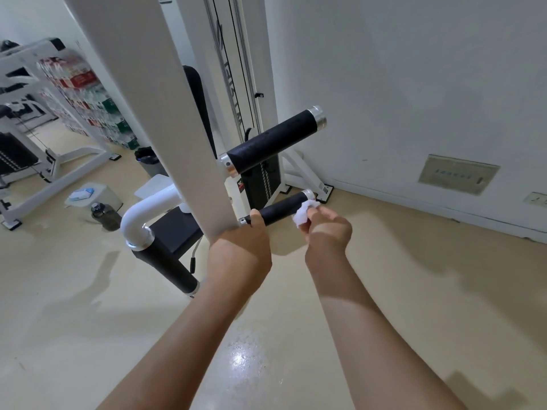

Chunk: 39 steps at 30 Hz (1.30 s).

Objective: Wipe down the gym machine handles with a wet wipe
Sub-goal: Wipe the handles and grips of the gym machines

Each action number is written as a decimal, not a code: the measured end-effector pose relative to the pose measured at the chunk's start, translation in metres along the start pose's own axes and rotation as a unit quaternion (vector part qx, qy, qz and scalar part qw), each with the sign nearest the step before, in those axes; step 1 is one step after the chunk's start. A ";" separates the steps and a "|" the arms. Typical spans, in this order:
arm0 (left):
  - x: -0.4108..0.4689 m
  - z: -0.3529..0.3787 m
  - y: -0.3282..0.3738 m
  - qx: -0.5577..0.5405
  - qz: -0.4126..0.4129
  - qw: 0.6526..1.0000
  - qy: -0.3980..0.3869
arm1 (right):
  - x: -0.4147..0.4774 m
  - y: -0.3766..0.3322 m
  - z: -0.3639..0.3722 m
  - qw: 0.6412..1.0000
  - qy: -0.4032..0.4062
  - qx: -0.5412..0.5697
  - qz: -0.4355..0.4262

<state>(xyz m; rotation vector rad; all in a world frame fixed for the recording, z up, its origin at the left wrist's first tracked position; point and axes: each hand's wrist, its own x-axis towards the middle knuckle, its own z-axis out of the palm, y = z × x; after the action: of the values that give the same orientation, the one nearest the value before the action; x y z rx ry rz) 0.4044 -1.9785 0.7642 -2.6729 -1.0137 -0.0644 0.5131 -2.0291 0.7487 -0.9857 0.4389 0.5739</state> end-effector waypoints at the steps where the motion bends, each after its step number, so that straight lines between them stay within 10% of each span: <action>1: 0.000 0.000 0.001 -0.005 -0.001 1.000 -0.003 | -0.001 0.006 -0.002 0.997 0.005 -0.055 -0.055; 6: -0.002 -0.002 0.001 -0.007 0.000 1.000 -0.001 | -0.004 0.036 -0.011 0.900 -0.021 -0.265 -0.345; 9: -0.002 -0.001 0.000 -0.010 0.000 1.000 0.003 | -0.008 0.040 -0.014 0.758 -0.040 -0.412 -0.504; 14: -0.006 -0.003 -0.003 -0.017 0.014 0.999 0.025 | -0.013 0.046 -0.010 0.656 -0.154 -0.500 -0.544; 20: -0.001 0.000 -0.004 -0.040 -0.019 0.999 0.024 | 0.006 0.016 -0.003 0.725 -0.124 -0.441 -0.514; 25: -0.005 -0.001 -0.003 -0.026 0.004 1.000 0.014 | -0.005 0.025 0.008 0.675 -0.191 -0.544 -0.461; 33: -0.007 0.001 0.000 -0.053 -0.018 0.998 0.008 | 0.016 -0.016 0.001 0.728 -0.054 -0.534 -0.426; 39: -0.008 -0.002 0.004 -0.042 -0.018 0.999 -0.002 | 0.033 -0.006 -0.019 0.897 0.019 -0.317 -0.307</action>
<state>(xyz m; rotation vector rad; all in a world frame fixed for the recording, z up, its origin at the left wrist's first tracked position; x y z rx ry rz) 0.4006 -1.9870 0.7636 -2.7317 -1.0830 -0.1122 0.5403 -2.0399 0.7239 -1.6763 -0.0613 0.1052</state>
